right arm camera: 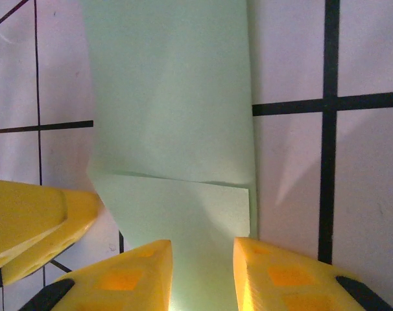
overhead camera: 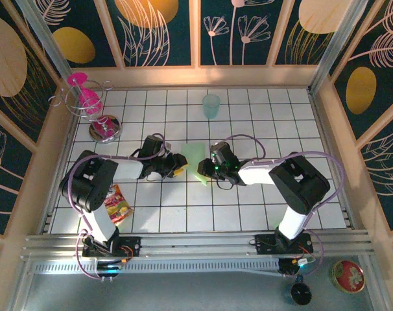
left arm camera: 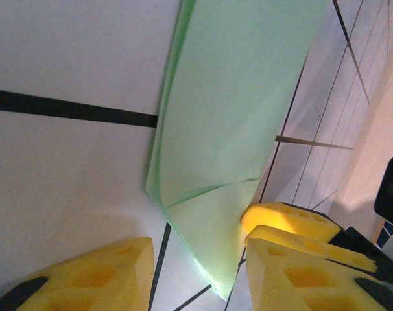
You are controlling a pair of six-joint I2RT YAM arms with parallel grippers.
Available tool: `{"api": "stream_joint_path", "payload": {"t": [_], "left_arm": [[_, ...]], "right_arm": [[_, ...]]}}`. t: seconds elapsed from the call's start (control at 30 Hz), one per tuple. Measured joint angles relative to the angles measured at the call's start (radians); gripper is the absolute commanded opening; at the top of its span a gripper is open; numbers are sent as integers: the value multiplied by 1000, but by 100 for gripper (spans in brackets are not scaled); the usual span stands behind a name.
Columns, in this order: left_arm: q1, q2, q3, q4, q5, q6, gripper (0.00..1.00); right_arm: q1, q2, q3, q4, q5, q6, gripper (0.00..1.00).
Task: Fold a paper plane with a square sheet of paper (pick it up from the middle)
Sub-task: Third fold the triangle at the center of the table, then fourth fold the wing at the center of the table.
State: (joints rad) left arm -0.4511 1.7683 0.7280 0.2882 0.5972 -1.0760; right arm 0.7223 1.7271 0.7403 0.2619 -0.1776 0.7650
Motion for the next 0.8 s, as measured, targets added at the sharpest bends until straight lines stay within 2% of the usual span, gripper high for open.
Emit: {"api": "stream_joint_path", "payload": {"t": [0.2,0.4,0.63,0.8], "left_arm": [[0,13,27,1,17,-3,35],[0,34,50,-6,20,1,38],[-2,27,58,-67,-48,32,39],[-3,27,58,-64,-46,33,39]], "right_arm": [[-3,0,-4,5,-3,0,30],[-5,0,-8,10,-3,0,30],[-8,0,-10,16,-6,0,29],[-8,0,-10,17,-6,0,29]]}}
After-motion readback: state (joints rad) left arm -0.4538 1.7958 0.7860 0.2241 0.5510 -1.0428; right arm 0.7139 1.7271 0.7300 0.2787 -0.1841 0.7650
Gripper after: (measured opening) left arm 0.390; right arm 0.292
